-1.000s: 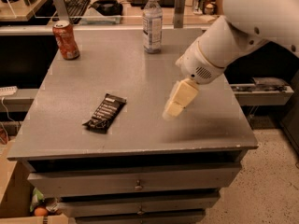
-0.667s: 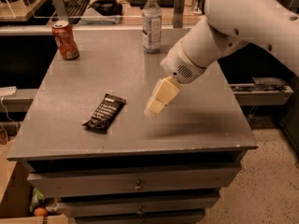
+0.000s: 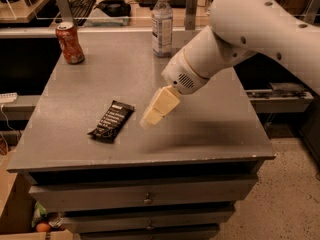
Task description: Move rxbar chocolate near coke can
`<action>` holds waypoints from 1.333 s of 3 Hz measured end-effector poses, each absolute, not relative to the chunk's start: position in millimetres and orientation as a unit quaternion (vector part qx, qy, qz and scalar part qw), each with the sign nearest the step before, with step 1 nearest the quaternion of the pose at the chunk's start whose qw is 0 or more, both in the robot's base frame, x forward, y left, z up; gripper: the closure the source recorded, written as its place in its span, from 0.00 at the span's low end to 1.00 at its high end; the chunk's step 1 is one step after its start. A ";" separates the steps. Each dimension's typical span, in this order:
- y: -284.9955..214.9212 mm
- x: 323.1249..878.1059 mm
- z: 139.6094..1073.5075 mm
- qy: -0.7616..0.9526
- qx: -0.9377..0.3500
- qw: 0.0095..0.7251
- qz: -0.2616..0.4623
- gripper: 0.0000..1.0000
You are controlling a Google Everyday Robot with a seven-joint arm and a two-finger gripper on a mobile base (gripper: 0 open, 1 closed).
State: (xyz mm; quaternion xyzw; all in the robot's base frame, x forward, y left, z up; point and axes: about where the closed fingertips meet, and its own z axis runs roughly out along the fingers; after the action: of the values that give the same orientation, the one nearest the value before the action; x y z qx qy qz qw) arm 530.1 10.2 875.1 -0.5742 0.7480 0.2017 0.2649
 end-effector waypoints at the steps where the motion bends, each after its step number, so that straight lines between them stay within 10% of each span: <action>1: 29.0 526.0 877.3 0.739 -0.582 0.266 0.210 0.00; 4: 132.9 508.0 846.0 0.733 -0.581 0.247 0.254 0.00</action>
Offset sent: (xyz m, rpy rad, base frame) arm -0.0126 0.1200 0.0078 0.1015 0.0426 0.1123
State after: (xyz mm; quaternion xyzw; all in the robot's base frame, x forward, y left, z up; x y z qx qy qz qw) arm 508.0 132.9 846.0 -0.5809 0.7326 0.2542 0.2474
